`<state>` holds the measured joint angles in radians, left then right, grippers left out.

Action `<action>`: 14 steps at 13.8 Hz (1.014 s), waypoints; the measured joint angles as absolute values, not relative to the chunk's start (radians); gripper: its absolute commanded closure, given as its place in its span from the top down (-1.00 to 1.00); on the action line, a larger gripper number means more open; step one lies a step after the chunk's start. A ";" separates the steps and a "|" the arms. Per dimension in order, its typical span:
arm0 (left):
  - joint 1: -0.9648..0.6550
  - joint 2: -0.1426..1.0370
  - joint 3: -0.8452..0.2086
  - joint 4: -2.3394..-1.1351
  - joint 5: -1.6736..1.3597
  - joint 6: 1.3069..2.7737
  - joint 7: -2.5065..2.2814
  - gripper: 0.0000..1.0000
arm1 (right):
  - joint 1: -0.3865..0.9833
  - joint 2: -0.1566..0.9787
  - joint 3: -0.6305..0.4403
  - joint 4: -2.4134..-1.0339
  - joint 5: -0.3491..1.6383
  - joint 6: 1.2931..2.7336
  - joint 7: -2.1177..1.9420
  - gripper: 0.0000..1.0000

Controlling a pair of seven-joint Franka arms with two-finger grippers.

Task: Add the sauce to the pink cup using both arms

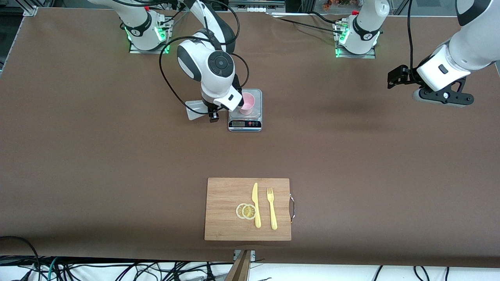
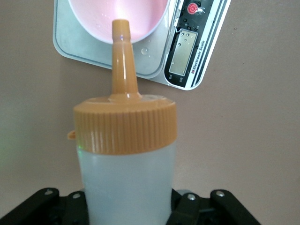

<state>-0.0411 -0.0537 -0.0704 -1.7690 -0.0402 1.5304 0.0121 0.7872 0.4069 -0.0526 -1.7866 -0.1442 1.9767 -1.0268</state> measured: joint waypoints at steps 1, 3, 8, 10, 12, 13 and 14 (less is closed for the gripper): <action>-0.041 -0.054 -0.070 -1.769 -0.040 1.530 0.012 1.00 | 0.788 0.407 -0.053 -1.785 -0.150 1.975 -1.024 -1.00; -0.041 -0.054 -0.070 -1.769 -0.040 1.530 0.012 1.00 | 0.789 0.409 -0.053 -1.783 -0.154 1.973 -1.019 -1.00; -0.041 -0.054 -0.070 -1.769 -0.040 1.530 0.012 1.00 | 0.798 0.410 -0.053 -1.782 -0.163 1.972 -1.011 -1.00; -0.041 -0.054 -0.070 -1.769 -0.040 1.529 0.012 1.00 | 0.804 0.411 -0.053 -1.780 -0.167 1.972 -1.009 -1.00; -0.041 -0.054 -0.070 -1.769 -0.040 1.528 0.012 1.00 | 0.807 0.412 -0.053 -1.778 -0.173 1.971 -1.005 -1.00; -0.041 -0.054 -0.070 -1.769 -0.040 1.528 0.012 1.00 | 0.809 0.414 -0.053 -1.776 -0.178 1.971 -1.003 -1.00; -0.041 -0.054 -0.070 -1.769 -0.040 1.528 0.012 1.00 | 0.810 0.417 -0.053 -1.773 -0.180 1.971 -1.003 -1.00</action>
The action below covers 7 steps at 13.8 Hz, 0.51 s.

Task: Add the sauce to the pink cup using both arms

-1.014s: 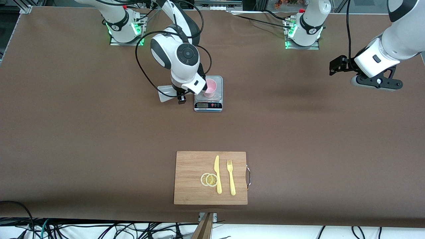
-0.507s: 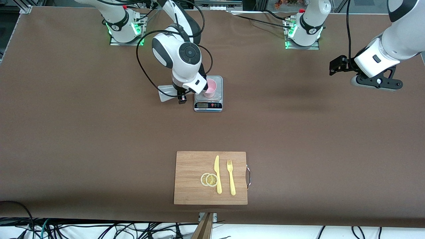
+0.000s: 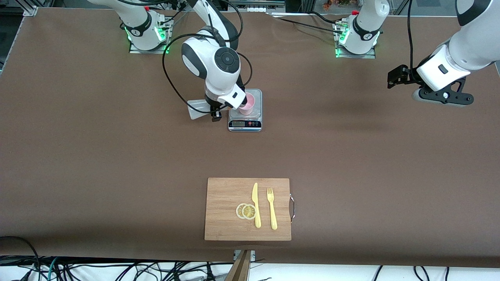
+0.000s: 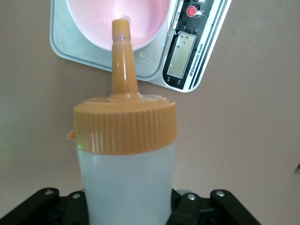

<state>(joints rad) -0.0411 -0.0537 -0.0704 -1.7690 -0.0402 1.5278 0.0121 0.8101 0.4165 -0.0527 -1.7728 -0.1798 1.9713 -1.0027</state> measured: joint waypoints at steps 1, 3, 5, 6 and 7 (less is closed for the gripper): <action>-0.041 -0.054 -0.070 -1.769 -0.040 1.528 0.012 1.00 | 0.811 0.419 -0.053 -1.770 -0.181 1.971 -1.002 -1.00; -0.041 -0.054 -0.070 -1.769 -0.040 1.527 0.012 1.00 | 0.813 0.426 -0.053 -1.764 -0.183 1.971 -1.001 -1.00; -0.041 -0.054 -0.070 -1.769 -0.040 1.527 0.012 1.00 | 0.813 0.427 -0.053 -1.764 -0.184 1.969 -1.001 -1.00; -0.041 -0.054 -0.070 -1.769 -0.040 1.527 0.012 1.00 | 0.813 0.427 -0.053 -1.764 -0.184 1.968 -1.001 -1.00; -0.041 -0.054 -0.070 -1.769 -0.040 1.527 0.012 1.00 | 0.813 0.427 -0.053 -1.764 -0.184 1.967 -1.001 -1.00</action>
